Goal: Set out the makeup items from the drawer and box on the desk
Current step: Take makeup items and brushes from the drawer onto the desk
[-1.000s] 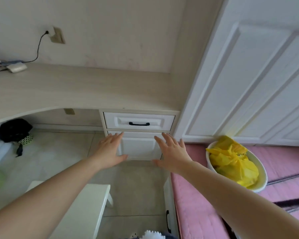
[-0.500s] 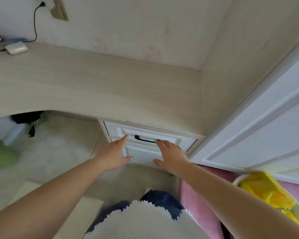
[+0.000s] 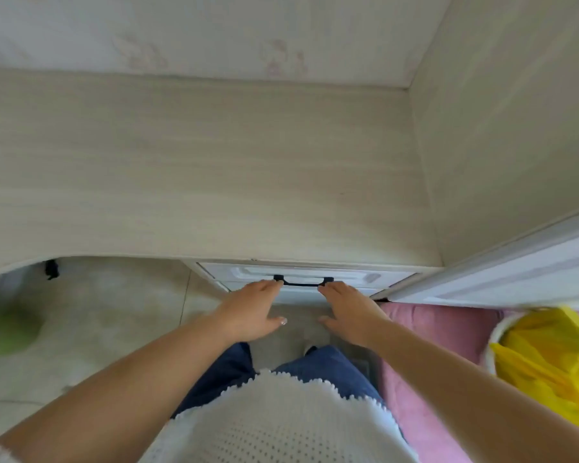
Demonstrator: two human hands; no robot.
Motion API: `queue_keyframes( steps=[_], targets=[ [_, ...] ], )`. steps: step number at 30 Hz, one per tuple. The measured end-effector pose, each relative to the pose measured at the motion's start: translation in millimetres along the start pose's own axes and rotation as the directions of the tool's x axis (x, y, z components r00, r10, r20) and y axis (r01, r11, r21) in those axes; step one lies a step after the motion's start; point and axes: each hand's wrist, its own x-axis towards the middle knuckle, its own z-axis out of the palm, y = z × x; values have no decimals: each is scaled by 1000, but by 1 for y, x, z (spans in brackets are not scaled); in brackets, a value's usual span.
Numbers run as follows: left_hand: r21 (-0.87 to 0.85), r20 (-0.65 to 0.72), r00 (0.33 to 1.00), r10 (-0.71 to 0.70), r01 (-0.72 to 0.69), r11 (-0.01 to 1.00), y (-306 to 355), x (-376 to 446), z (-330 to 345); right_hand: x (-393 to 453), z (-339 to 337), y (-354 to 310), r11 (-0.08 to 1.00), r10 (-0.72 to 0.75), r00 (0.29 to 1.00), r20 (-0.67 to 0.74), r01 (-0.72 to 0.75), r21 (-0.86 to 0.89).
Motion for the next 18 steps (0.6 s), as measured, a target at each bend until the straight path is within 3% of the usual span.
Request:
queue_keyframes(
  steps=[6, 12, 18],
  targets=[
    [191, 167, 936, 311, -340, 921, -34, 49, -17, 36, 13, -23, 974, 206, 977, -49, -201, 102],
    [148, 221, 893, 392, -428, 892, -57, 68, -1, 52, 37, -36, 946, 316, 943, -102, -304, 114],
    [262, 86, 856, 510, -513, 817, -71, 76, 34, 64, 67, -26, 963, 267, 922, -281, -250, 98]
  ],
)
